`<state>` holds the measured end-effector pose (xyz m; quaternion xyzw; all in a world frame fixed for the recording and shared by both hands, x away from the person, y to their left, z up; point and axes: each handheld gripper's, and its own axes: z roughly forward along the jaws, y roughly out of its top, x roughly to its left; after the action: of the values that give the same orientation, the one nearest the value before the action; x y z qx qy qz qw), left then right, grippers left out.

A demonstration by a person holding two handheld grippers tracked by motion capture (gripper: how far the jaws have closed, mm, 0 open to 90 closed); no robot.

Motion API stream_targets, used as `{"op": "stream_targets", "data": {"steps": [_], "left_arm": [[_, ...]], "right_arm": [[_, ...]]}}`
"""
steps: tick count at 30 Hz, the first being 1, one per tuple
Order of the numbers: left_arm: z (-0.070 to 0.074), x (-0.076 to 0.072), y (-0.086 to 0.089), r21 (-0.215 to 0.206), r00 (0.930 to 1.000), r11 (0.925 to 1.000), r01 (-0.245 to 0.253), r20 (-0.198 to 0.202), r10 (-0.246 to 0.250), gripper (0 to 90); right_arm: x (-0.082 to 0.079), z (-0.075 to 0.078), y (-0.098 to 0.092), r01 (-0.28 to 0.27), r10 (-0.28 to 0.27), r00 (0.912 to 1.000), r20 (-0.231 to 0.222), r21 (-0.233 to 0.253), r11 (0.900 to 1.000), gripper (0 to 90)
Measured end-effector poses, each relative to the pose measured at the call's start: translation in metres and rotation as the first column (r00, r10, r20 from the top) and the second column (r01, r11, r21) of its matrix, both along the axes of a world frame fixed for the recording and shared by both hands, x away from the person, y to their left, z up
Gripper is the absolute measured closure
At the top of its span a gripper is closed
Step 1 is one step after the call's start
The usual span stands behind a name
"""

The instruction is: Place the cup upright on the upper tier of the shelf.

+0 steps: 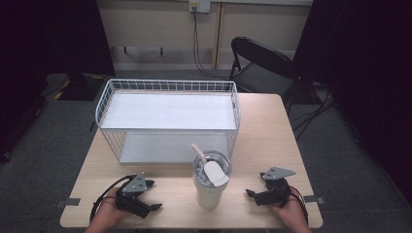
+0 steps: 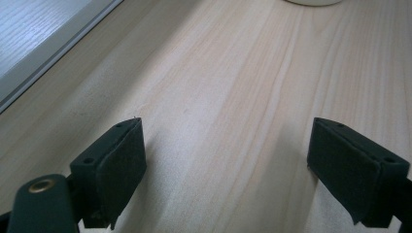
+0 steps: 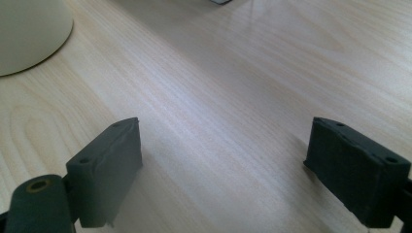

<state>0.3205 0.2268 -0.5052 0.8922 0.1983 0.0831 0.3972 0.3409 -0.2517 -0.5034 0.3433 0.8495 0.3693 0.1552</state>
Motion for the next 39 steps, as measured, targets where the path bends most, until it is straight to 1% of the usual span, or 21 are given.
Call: {"op": "stream_targets", "data": {"steps": [7, 8, 9, 10, 11, 12, 15, 16, 18, 19, 20, 24, 26, 27, 28, 29, 33, 35, 36, 37, 39], "left_arm": [[0.000, 0.000, 0.000, 0.001, 1.0000, 1.0000, 0.000, 0.000, 0.000, 13.4], [0.000, 0.000, 0.000, 0.001, 1.0000, 1.0000, -0.003, 0.000, 0.003, 13.3], [0.000, 0.000, 0.000, 0.001, 1.0000, 1.0000, -0.003, 0.000, 0.003, 13.3], [0.000, 0.000, 0.000, 0.001, 1.0000, 1.0000, -0.005, 0.000, 0.005, 13.3], [0.000, 0.000, 0.000, 0.001, 1.0000, 1.0000, -0.005, 0.000, 0.005, 13.2], [0.000, 0.000, 0.000, 0.001, 1.0000, 1.0000, -0.005, 0.000, 0.005, 13.2], [0.000, 0.000, 0.000, -0.002, 0.9999, 0.9999, -0.016, -0.003, 0.016, 13.0], [0.000, 0.000, 0.000, -0.003, 0.9998, 0.9998, -0.020, -0.003, 0.020, 12.9], [0.000, 0.000, 0.000, -0.002, 0.9997, 0.9997, -0.023, -0.003, 0.023, 12.9], [0.000, 0.000, 0.000, -0.001, 0.9997, 0.9997, -0.023, -0.003, 0.023, 12.9], [0.000, 0.000, 0.000, -0.002, 0.9997, 0.9997, -0.023, -0.003, 0.023, 12.9], [0.000, 0.000, 0.000, -0.001, 0.9997, 0.9997, -0.023, -0.003, 0.023, 12.9], [0.000, 0.000, 0.000, -0.001, 0.9997, 0.9997, -0.023, -0.003, 0.023, 12.9], [0.000, 0.000, 0.000, -0.001, 0.9997, 0.9997, -0.023, -0.003, 0.023, 12.9], [0.000, 0.000, 0.000, -0.001, 0.9997, 0.9997, -0.025, -0.003, 0.025, 12.8], [0.000, 0.000, 0.000, -0.001, 0.9997, 0.9997, -0.025, -0.003, 0.025, 12.7], [0.000, 0.000, 0.000, 0.004, 0.9996, 0.9996, -0.026, -0.002, 0.026, 12.4], [0.000, 0.000, 0.000, 0.004, 0.9996, 0.9996, -0.027, -0.001, 0.027, 12.3], [0.000, 0.000, 0.000, 0.004, 0.9996, 0.9996, -0.027, -0.002, 0.027, 12.2], [0.000, 0.000, 0.000, 0.004, 0.9996, 0.9996, -0.028, -0.002, 0.028, 12.2], [0.000, 0.000, 0.000, 0.004, 0.9995, 0.9995, -0.031, -0.003, 0.031, 11.9]], "right_arm": [[-0.003, 0.000, 0.000, -0.036, 0.036, 0.9993, 0.004, -0.003, 0.999, 13.1], [-0.004, 0.001, 0.001, -0.054, 0.055, 0.9985, 0.005, -0.003, 0.999, 14.0], [-0.004, 0.001, 0.001, -0.054, 0.055, 0.9985, 0.005, -0.003, 0.999, 14.0], [-0.005, 0.002, 0.002, -0.069, 0.069, 0.9976, 0.012, -0.012, 0.998, 14.0], [-0.006, 0.004, 0.006, -0.098, 0.098, 0.9950, 0.015, -0.019, 0.995, 14.0], [-0.006, 0.004, 0.006, -0.098, 0.098, 0.9950, 0.015, -0.019, 0.995, 14.0], [-0.007, 0.008, 0.012, -0.136, 0.136, 0.9907, -0.005, 0.024, 0.990, 14.5], [-0.008, 0.011, 0.015, -0.158, 0.158, 0.9874, -0.004, 0.028, 0.987, 14.5], [-0.009, 0.012, 0.017, -0.169, 0.169, 0.9856, -0.004, 0.032, 0.985, 14.5], [-0.009, 0.014, 0.020, -0.181, 0.183, 0.9830, -0.016, 0.065, 0.981, 14.5], [-0.009, 0.016, 0.021, -0.186, 0.188, 0.9820, -0.019, 0.075, 0.980, 14.5], [-0.010, 0.018, 0.027, -0.206, 0.208, 0.9778, -0.023, 0.082, 0.975, 14.5], [-0.012, 0.021, 0.031, -0.225, 0.229, 0.9731, -0.028, 0.096, 0.970, 14.4], [-0.012, 0.021, 0.031, -0.225, 0.229, 0.9731, -0.028, 0.096, 0.970, 14.4], [-0.012, 0.023, 0.034, -0.232, 0.236, 0.9711, -0.034, 0.109, 0.967, 14.3], [-0.012, 0.023, 0.034, -0.232, 0.236, 0.9711, -0.034, 0.109, 0.967, 14.3], [-0.013, 0.027, 0.040, -0.248, 0.255, 0.9664, -0.033, 0.139, 0.959, 14.3], [-0.013, 0.028, 0.043, -0.256, 0.262, 0.9645, -0.031, 0.138, 0.957, 14.2], [-0.013, 0.029, 0.046, -0.262, 0.270, 0.9624, -0.031, 0.150, 0.953, 14.2], [-0.013, 0.029, 0.046, -0.262, 0.270, 0.9624, -0.031, 0.150, 0.953, 14.2], [-0.013, 0.031, 0.049, -0.272, 0.280, 0.9596, -0.030, 0.159, 0.949, 14.2]]}}
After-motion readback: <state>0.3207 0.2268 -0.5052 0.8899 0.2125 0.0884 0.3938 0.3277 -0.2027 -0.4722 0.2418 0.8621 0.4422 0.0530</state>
